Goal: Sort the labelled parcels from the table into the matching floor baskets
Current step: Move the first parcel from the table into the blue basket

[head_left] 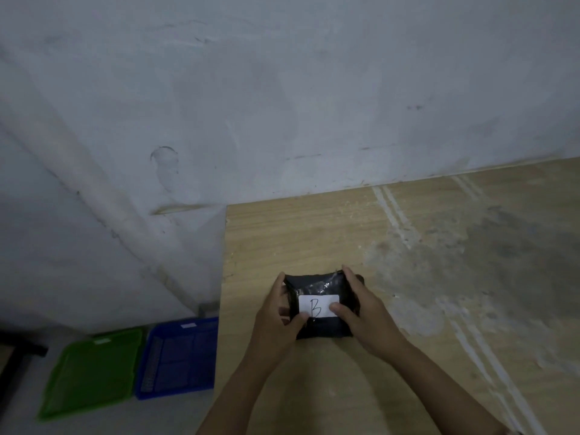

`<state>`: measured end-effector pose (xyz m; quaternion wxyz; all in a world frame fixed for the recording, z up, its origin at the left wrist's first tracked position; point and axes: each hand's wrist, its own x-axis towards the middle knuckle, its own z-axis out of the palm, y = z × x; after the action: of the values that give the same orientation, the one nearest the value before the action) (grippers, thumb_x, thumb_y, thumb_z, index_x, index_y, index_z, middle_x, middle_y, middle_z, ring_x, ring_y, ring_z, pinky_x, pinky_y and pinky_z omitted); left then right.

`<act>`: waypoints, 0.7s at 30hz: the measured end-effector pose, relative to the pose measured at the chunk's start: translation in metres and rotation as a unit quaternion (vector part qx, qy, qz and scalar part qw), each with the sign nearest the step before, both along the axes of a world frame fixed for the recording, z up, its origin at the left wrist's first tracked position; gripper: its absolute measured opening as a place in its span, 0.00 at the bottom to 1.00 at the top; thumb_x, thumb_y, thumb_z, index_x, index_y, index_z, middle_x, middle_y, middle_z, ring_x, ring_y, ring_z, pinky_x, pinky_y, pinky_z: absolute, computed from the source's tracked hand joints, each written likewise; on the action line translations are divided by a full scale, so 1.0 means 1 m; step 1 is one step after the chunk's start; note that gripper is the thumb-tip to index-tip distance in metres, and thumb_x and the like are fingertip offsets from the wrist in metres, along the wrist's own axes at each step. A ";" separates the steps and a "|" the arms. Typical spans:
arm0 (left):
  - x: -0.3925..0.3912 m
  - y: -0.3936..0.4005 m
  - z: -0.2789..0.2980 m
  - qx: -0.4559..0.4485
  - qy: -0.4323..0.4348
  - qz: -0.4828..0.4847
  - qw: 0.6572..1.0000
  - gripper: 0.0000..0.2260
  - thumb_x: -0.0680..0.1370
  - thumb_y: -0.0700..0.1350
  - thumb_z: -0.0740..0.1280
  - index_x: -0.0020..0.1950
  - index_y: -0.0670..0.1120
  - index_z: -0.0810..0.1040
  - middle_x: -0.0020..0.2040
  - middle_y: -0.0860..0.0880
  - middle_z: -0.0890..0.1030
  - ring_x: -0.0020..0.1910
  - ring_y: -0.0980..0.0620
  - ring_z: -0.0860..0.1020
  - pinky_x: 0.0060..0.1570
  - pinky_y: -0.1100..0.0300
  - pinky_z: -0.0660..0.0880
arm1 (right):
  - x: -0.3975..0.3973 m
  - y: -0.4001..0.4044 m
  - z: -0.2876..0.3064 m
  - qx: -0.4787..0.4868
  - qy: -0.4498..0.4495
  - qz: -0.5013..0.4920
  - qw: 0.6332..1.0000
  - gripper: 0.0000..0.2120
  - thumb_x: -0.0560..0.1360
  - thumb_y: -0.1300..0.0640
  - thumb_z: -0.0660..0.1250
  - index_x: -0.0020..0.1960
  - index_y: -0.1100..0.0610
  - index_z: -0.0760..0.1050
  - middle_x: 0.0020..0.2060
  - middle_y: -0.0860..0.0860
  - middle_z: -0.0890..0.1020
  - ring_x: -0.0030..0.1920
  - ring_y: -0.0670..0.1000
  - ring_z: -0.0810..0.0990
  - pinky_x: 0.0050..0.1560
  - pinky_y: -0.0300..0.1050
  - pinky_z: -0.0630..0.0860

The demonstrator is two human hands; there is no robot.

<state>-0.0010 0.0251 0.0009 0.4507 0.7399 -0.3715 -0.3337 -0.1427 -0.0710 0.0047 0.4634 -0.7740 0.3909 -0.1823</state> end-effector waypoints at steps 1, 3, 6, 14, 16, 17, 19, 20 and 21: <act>0.002 0.005 0.005 -0.003 -0.002 0.001 1.000 0.35 0.72 0.38 0.69 0.72 0.52 0.53 0.65 0.49 0.70 0.47 0.56 0.77 0.35 0.75 0.74 | 0.003 0.004 0.006 0.002 -0.003 0.002 1.000 0.32 0.74 0.57 0.64 0.72 0.51 0.50 0.70 0.52 0.66 0.67 0.49 0.66 0.65 0.46 0.67; 0.008 0.017 0.013 -0.012 -0.008 0.006 1.000 0.35 0.72 0.39 0.68 0.72 0.54 0.52 0.64 0.51 0.69 0.44 0.58 0.76 0.34 0.74 0.74 | 0.010 0.013 0.017 0.004 -0.008 0.005 1.000 0.32 0.74 0.59 0.64 0.72 0.51 0.51 0.69 0.54 0.67 0.66 0.53 0.68 0.65 0.50 0.69; 0.022 0.040 0.023 -0.021 -0.009 0.022 1.000 0.35 0.72 0.42 0.69 0.72 0.57 0.52 0.63 0.53 0.69 0.45 0.56 0.77 0.40 0.65 0.78 | 0.028 0.032 0.027 -0.002 -0.022 0.014 1.000 0.32 0.74 0.60 0.64 0.72 0.51 0.51 0.70 0.53 0.66 0.67 0.52 0.67 0.67 0.52 0.68; 0.095 0.124 0.037 -0.063 -0.018 0.042 0.997 0.35 0.70 0.43 0.71 0.70 0.59 0.55 0.63 0.55 0.70 0.53 0.53 0.76 0.43 0.66 0.77 | 0.099 0.107 0.045 0.040 -0.084 0.014 0.996 0.31 0.73 0.62 0.65 0.71 0.51 0.55 0.68 0.53 0.69 0.66 0.52 0.69 0.67 0.56 0.68; 0.117 0.147 0.039 -0.066 -0.039 0.045 0.996 0.33 0.71 0.44 0.70 0.69 0.59 0.57 0.63 0.54 0.71 0.58 0.51 0.74 0.54 0.57 0.76 | 0.122 0.129 0.048 0.048 -0.092 0.000 0.995 0.31 0.73 0.63 0.65 0.70 0.52 0.56 0.65 0.53 0.71 0.62 0.53 0.73 0.64 0.58 0.71; 0.130 0.160 0.040 -0.063 -0.049 0.044 0.996 0.32 0.72 0.45 0.70 0.70 0.57 0.57 0.64 0.53 0.71 0.60 0.51 0.72 0.58 0.54 0.73 | 0.134 0.141 0.048 0.054 -0.098 -0.011 0.994 0.31 0.73 0.64 0.65 0.70 0.52 0.56 0.64 0.54 0.72 0.60 0.54 0.74 0.63 0.57 0.72; 0.157 0.186 0.043 -0.061 -0.068 0.042 0.995 0.30 0.73 0.46 0.68 0.71 0.56 0.57 0.65 0.52 0.71 0.62 0.54 0.70 0.58 0.58 0.69 | 0.158 0.163 0.049 0.058 -0.111 -0.028 0.992 0.31 0.72 0.65 0.65 0.70 0.52 0.56 0.63 0.53 0.73 0.57 0.53 0.76 0.61 0.56 0.74; 0.172 0.199 0.044 -0.060 -0.081 0.038 0.994 0.30 0.74 0.47 0.67 0.71 0.55 0.56 0.66 0.52 0.70 0.62 0.56 0.69 0.58 0.60 0.66 | 0.170 0.173 0.050 0.055 -0.114 -0.031 0.991 0.31 0.72 0.66 0.65 0.70 0.52 0.57 0.62 0.52 0.73 0.57 0.53 0.76 0.61 0.55 0.74; 0.188 0.211 0.045 -0.058 -0.094 0.033 0.993 0.29 0.74 0.47 0.67 0.71 0.55 0.56 0.68 0.52 0.69 0.62 0.57 0.68 0.58 0.61 0.65 | 0.183 0.183 0.049 0.052 -0.113 -0.031 0.992 0.31 0.72 0.66 0.65 0.70 0.52 0.57 0.61 0.51 0.72 0.57 0.53 0.76 0.62 0.56 0.73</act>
<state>0.1869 0.2359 0.0460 0.4668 0.7526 -0.4063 -0.2249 0.0400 0.1116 0.0540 0.5387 -0.7105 0.3691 -0.2622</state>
